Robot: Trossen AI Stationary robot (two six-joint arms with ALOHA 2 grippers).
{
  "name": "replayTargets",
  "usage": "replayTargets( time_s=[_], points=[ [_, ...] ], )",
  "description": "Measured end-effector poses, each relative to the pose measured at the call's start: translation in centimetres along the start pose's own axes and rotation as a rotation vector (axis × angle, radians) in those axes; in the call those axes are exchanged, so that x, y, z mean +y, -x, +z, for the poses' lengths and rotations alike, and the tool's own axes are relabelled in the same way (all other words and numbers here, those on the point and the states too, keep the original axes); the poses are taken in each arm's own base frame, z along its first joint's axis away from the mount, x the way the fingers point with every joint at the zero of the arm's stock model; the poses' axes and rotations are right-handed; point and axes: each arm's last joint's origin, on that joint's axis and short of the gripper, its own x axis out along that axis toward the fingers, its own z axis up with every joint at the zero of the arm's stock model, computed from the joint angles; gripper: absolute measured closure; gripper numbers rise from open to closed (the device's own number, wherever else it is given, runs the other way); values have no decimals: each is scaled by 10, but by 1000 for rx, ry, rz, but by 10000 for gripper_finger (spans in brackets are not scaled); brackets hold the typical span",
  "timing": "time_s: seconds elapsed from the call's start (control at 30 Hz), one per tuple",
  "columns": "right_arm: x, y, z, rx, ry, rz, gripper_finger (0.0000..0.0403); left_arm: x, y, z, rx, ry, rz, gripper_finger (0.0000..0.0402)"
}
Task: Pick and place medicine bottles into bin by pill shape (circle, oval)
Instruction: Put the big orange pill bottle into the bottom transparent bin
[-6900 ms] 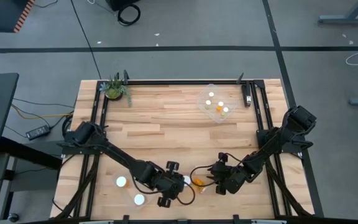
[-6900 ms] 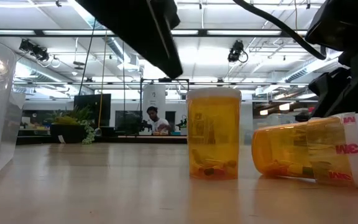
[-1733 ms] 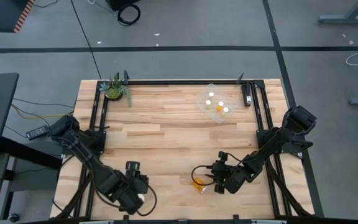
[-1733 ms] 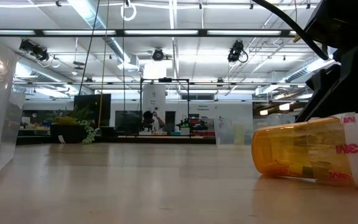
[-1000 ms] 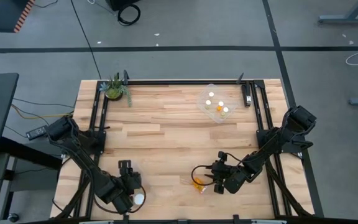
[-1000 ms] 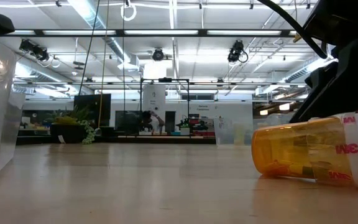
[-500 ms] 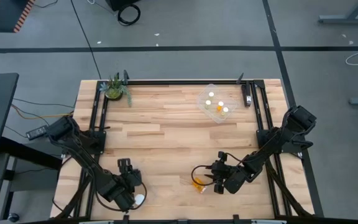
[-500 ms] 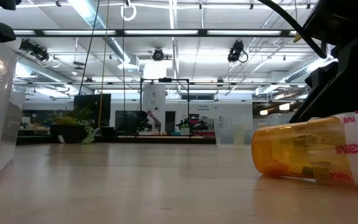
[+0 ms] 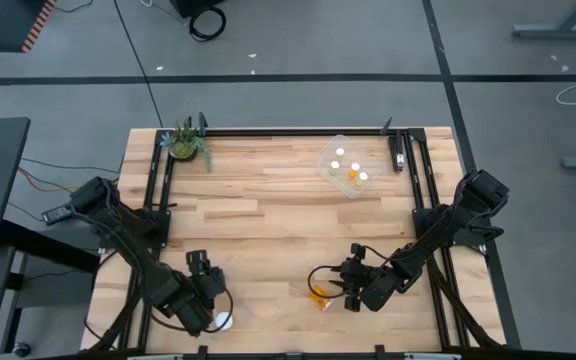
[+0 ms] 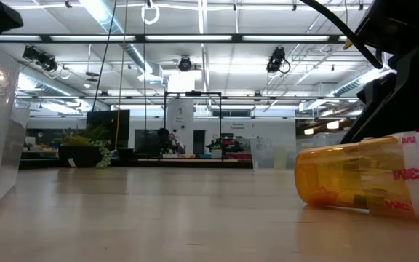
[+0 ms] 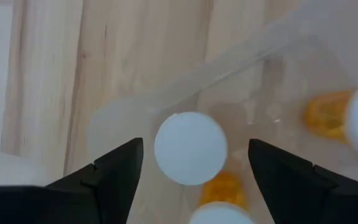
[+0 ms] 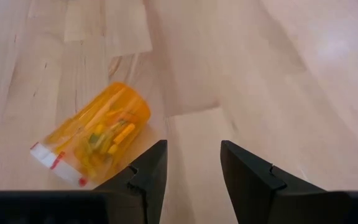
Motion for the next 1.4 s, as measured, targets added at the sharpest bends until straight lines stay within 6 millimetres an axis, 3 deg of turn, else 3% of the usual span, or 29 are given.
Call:
replayTargets(
  time_s=[0.17,0.33,0.8,1.1,1.4],
  points=[
    [1,0,-2,56,-5,52,247,-6,13,15,-97,-36,-43,107],
    [2,1,-5,110,-25,84,247,-10,13,36,-266,-64,-81,117],
    [10,8,-14,195,-28,181,247,-8,-43,90,-276,-145,-197,143],
    [26,21,-20,125,-13,241,247,-6,-58,111,-391,-229,-190,157],
    [22,9,-12,55,21,204,247,-7,-85,115,-360,-241,-149,152]
  ],
)
